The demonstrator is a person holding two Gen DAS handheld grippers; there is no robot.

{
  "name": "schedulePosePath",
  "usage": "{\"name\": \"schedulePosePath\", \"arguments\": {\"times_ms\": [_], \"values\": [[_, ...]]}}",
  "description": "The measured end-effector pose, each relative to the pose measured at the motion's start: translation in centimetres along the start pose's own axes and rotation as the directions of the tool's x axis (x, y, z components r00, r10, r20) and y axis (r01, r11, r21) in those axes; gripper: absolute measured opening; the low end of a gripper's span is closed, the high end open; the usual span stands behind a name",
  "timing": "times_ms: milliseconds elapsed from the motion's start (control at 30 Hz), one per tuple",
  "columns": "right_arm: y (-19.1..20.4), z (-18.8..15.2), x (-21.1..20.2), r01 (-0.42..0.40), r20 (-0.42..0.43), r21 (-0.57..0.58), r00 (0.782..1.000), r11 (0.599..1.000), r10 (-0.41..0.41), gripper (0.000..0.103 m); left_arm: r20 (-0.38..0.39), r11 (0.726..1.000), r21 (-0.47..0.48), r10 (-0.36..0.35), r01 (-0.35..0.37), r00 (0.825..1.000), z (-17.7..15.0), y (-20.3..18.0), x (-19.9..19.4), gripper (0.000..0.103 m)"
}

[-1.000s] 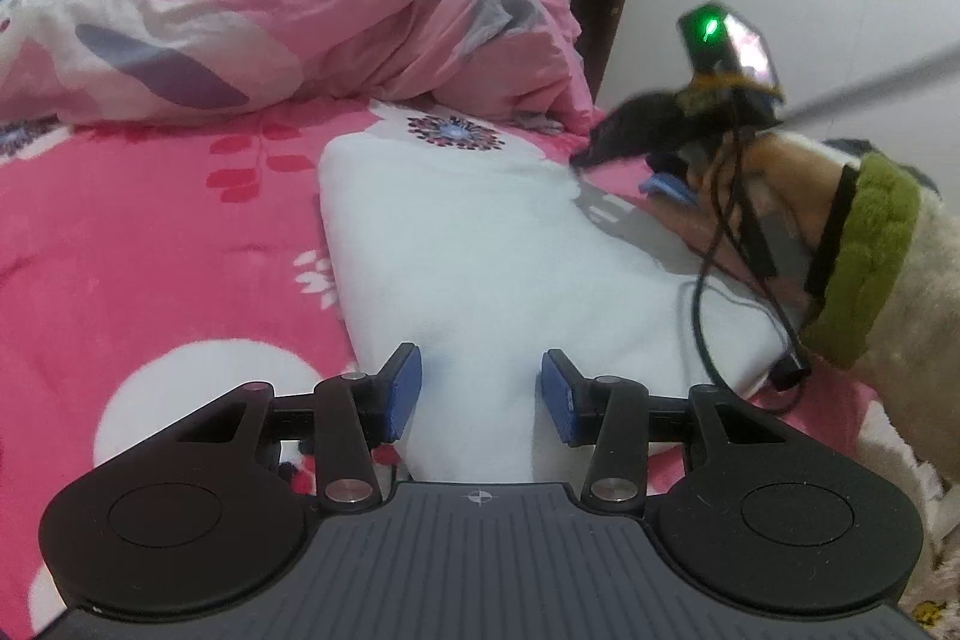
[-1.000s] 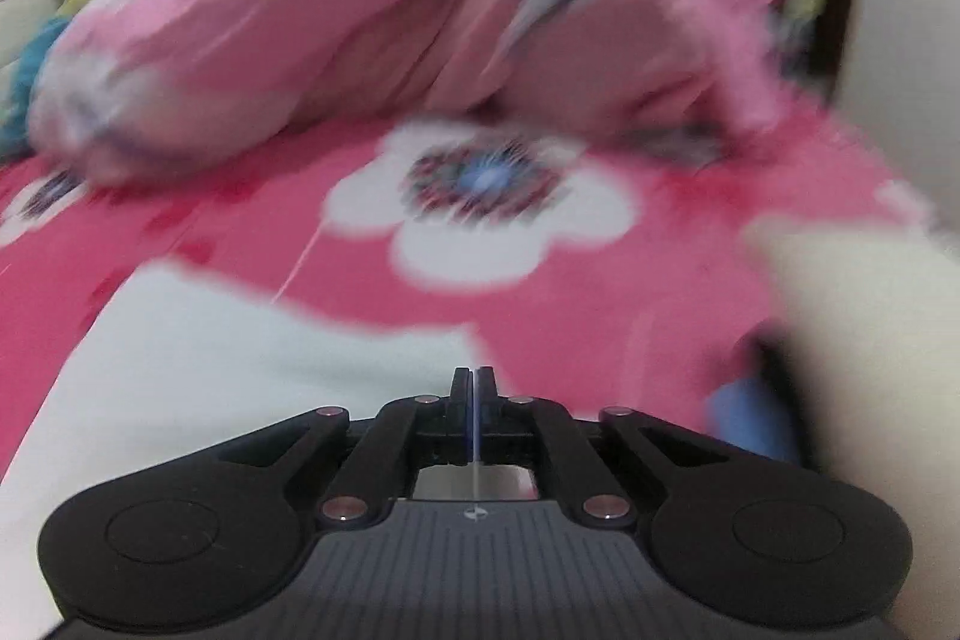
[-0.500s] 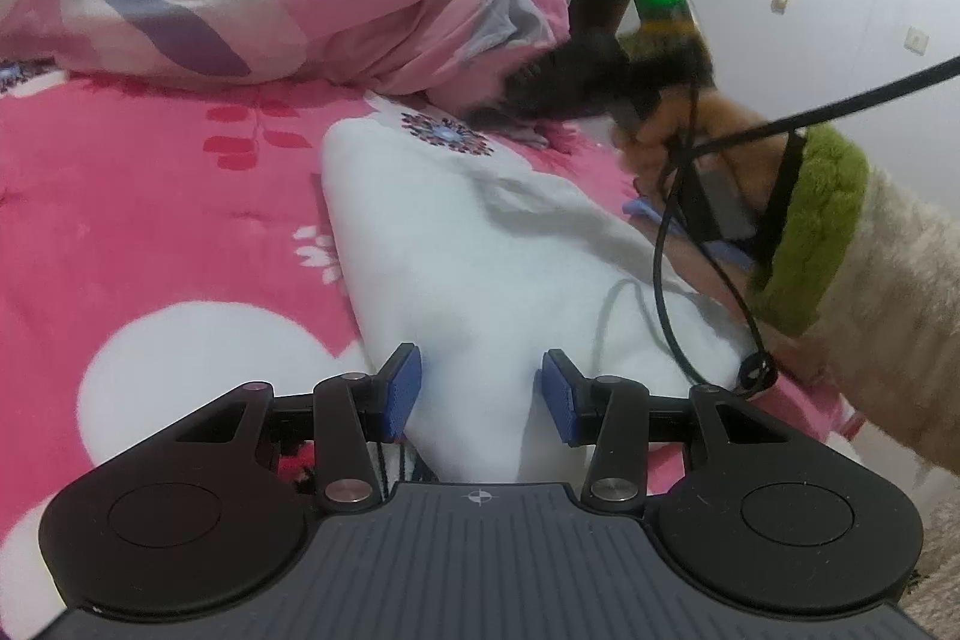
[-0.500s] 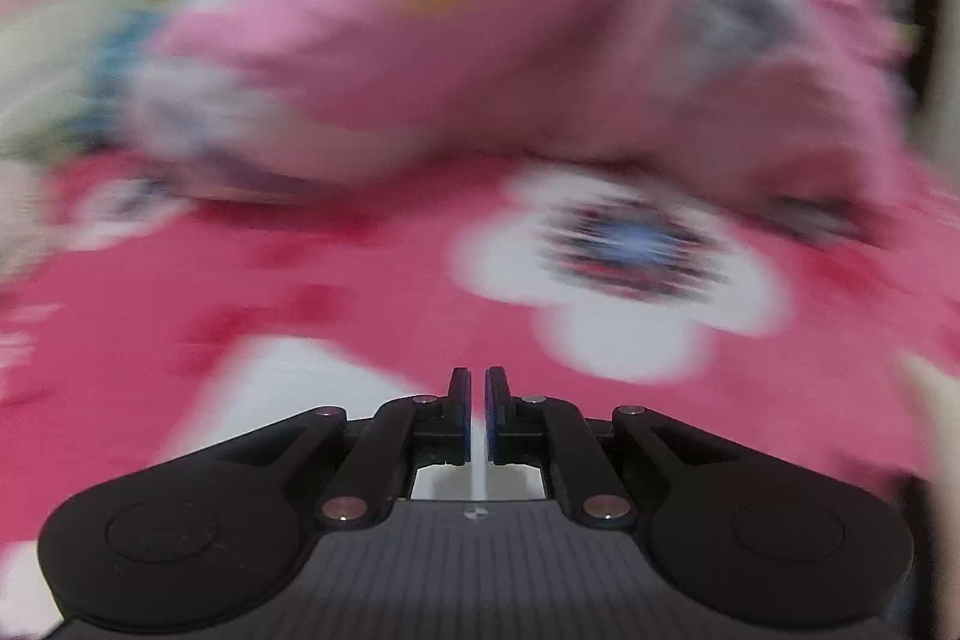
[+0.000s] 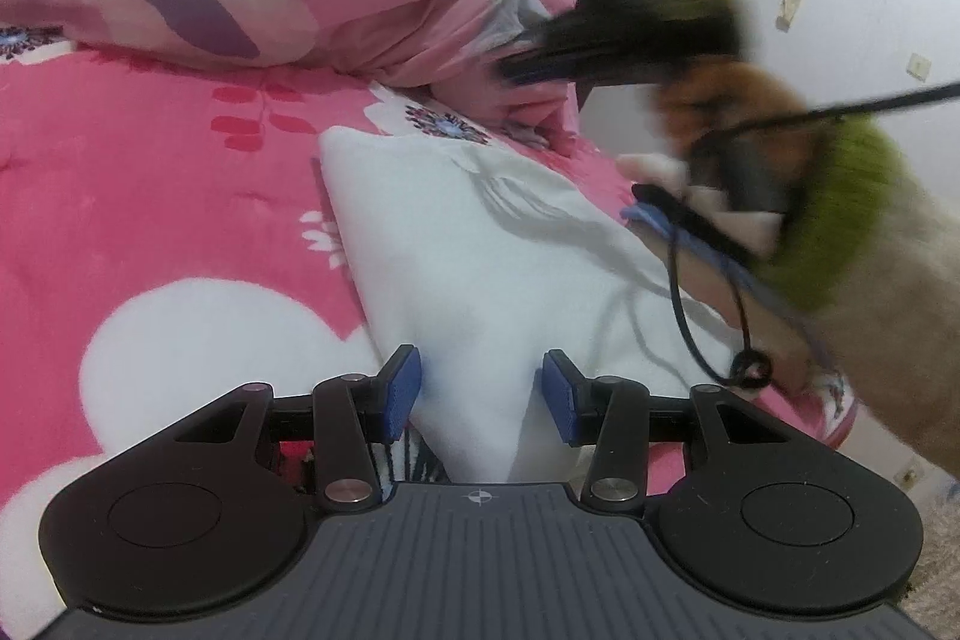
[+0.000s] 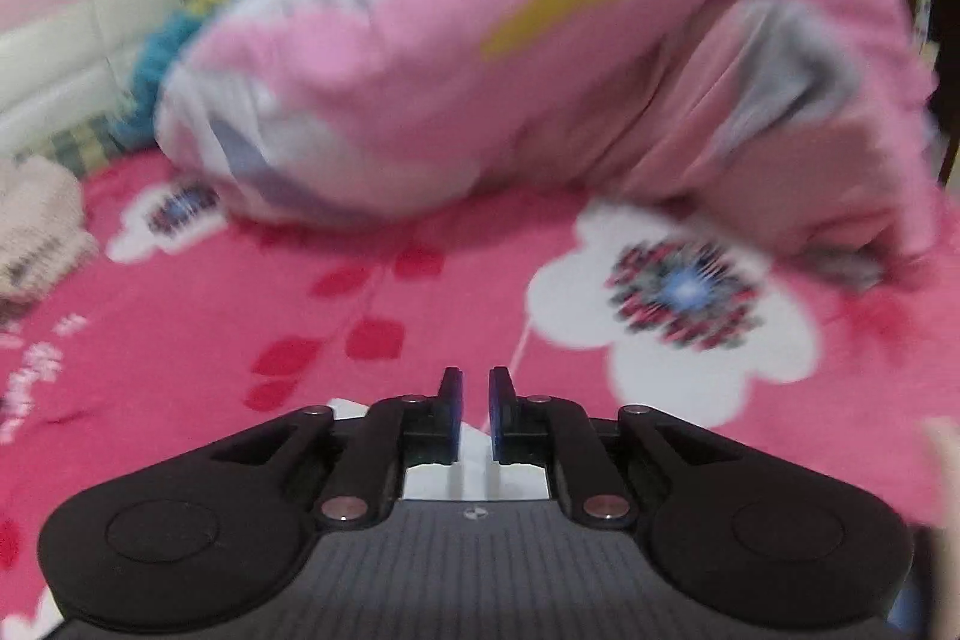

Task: Fold clothes
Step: 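Withdraw both open tools from the folded white cloth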

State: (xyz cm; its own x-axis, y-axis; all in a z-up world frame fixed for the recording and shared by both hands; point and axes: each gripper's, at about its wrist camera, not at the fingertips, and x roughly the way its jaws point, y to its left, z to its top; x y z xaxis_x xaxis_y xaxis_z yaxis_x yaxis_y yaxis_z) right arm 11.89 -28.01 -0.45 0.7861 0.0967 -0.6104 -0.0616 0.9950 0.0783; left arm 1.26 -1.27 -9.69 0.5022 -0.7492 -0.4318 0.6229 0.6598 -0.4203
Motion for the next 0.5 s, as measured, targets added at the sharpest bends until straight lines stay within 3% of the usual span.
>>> {"name": "schedulePosePath", "arguments": {"times_ms": [100, 233, 433, 500], "values": [[-1.1, -0.3, -6.2, 0.005, 0.032, 0.012, 0.999, 1.0, -0.005, 0.018, -0.002, 1.0, -0.013, 0.001, -0.001, 1.0, 0.1, 0.0, -0.1, 0.045], [-1.8, -2.7, -11.6, -0.012, 0.005, 0.026, 1.0, 1.0, 0.012, 0.025, -0.01, 1.0, -0.024, 0.016, -0.016, 1.0, 0.2, -0.2, -0.2, 0.045], [-1.5, -9.9, -11.4, -0.036, -0.118, 0.115, 0.992, 0.993, 0.049, 0.028, -0.031, 0.998, -0.014, 0.06, -0.06, 0.998, 0.2, -1.0, -0.4, 0.045], [-1.8, -13.2, -10.9, 0.027, -0.188, 0.147, 0.982, 0.989, 0.001, 0.028, -0.041, 0.997, -0.009, 0.073, -0.073, 0.996, 0.0, -1.3, -0.6, 0.045]]}}
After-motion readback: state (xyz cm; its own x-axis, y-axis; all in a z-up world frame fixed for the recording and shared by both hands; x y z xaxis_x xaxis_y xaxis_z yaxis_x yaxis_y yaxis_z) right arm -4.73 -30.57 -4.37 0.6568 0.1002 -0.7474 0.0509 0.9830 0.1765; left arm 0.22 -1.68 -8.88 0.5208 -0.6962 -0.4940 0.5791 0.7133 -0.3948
